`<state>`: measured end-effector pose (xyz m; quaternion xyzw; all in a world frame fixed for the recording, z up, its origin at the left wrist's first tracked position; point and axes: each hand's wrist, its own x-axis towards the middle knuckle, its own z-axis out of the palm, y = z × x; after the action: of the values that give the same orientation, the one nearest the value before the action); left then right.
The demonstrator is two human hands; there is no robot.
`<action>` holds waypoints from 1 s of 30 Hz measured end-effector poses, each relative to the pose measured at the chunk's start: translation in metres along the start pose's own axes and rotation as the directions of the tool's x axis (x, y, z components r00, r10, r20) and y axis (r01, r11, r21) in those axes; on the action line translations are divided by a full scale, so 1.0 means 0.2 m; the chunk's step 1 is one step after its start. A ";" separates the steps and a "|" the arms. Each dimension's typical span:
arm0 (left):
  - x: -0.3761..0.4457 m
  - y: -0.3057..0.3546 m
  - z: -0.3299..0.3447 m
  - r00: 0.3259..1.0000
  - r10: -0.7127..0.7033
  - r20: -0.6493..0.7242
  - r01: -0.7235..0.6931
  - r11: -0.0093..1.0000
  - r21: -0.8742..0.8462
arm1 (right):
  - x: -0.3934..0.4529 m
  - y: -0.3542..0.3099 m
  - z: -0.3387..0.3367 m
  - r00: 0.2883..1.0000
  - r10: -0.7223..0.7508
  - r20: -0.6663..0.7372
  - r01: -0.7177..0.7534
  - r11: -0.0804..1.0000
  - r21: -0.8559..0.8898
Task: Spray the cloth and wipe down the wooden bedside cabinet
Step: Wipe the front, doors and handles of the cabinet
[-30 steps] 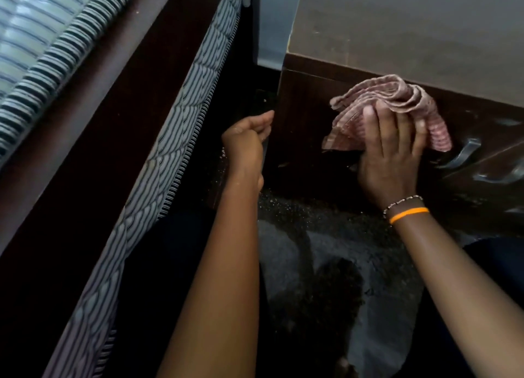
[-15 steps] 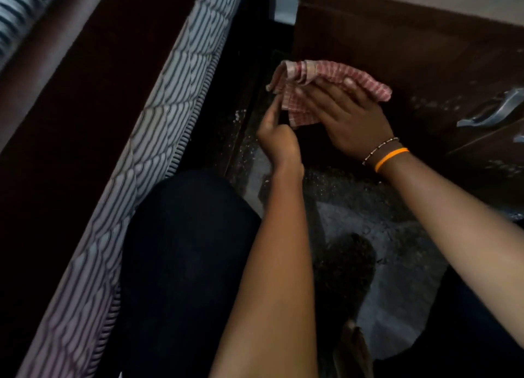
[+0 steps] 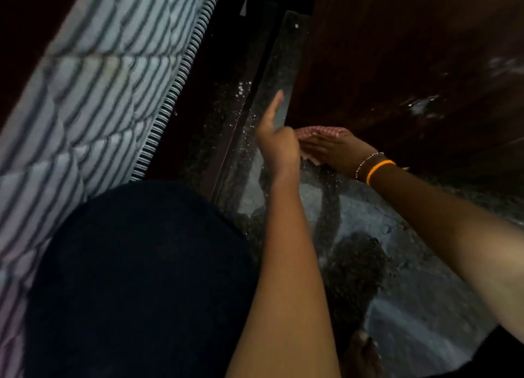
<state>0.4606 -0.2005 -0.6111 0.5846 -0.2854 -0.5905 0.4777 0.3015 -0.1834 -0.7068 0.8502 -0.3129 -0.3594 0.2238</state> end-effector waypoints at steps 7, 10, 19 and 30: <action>-0.01 0.00 0.03 0.999 0.037 0.030 -0.035 0.998 -0.060 | -0.39 0.13 -0.02 0.987 0.059 -0.150 -0.058 0.998 0.011; -0.01 0.00 0.04 0.999 0.020 0.030 -0.017 0.996 -0.092 | -0.48 0.25 -0.16 0.872 0.349 -0.345 -0.297 0.935 0.194; -0.04 0.01 0.02 0.993 -0.043 0.106 0.051 0.996 -0.072 | -0.23 0.24 -0.24 0.745 0.528 -0.408 -0.558 0.828 0.053; -0.08 -0.07 -0.01 0.976 -0.125 0.178 0.057 0.936 0.348 | -0.43 -0.02 0.07 0.995 0.099 0.025 -0.101 0.990 0.096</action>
<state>0.4572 -0.1798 -0.6166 0.6097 -0.4017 -0.6086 0.3105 0.2454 -0.1245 -0.6779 0.8397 -0.3746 -0.3404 0.1966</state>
